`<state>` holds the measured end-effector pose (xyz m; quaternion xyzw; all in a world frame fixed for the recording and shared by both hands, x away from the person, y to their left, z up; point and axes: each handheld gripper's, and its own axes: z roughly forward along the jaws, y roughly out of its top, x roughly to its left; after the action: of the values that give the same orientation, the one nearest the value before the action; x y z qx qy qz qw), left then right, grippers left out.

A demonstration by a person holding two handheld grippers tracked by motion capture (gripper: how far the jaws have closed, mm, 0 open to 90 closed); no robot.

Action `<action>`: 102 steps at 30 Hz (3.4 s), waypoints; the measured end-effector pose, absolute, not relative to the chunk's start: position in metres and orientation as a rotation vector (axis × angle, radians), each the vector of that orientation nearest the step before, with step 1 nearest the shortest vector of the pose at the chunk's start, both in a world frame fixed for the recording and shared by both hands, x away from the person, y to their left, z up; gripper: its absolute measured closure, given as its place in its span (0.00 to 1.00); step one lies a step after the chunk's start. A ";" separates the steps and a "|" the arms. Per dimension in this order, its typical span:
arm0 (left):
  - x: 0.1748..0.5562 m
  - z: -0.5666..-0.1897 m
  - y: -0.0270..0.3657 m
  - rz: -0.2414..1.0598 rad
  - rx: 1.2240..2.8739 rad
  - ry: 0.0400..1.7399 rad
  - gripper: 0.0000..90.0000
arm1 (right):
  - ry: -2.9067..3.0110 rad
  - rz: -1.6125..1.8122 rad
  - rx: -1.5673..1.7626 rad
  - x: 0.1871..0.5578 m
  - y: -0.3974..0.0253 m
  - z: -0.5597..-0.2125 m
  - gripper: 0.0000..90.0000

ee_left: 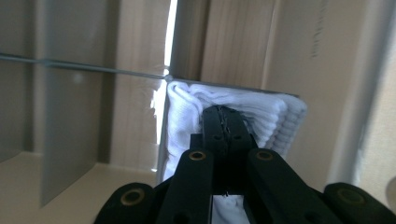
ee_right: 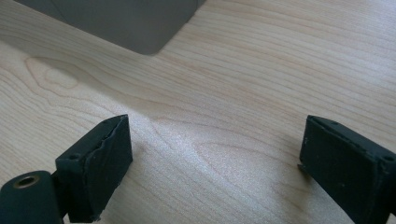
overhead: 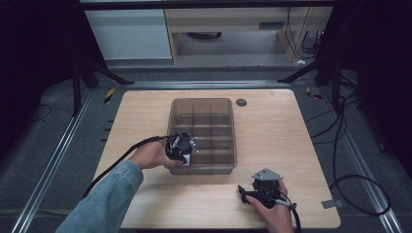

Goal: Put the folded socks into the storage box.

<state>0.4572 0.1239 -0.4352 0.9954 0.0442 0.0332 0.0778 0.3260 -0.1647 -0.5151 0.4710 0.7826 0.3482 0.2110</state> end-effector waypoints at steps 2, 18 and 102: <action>0.459 -0.435 0.124 0.086 2.979 0.132 1.00 | 2.175 0.968 1.309 0.326 -0.165 -0.515 0.11; 0.460 -0.438 0.125 0.066 2.966 0.150 1.00 | 2.175 0.968 1.309 0.326 -0.165 -0.515 0.11; 0.453 -0.375 0.173 0.123 2.803 0.244 0.97 | 2.175 0.967 1.309 0.326 -0.165 -0.515 0.11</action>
<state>0.4530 0.1734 -0.3753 0.9822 0.0854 0.0432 0.1618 0.3261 -0.1647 -0.5150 0.4710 0.7826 0.3481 0.2108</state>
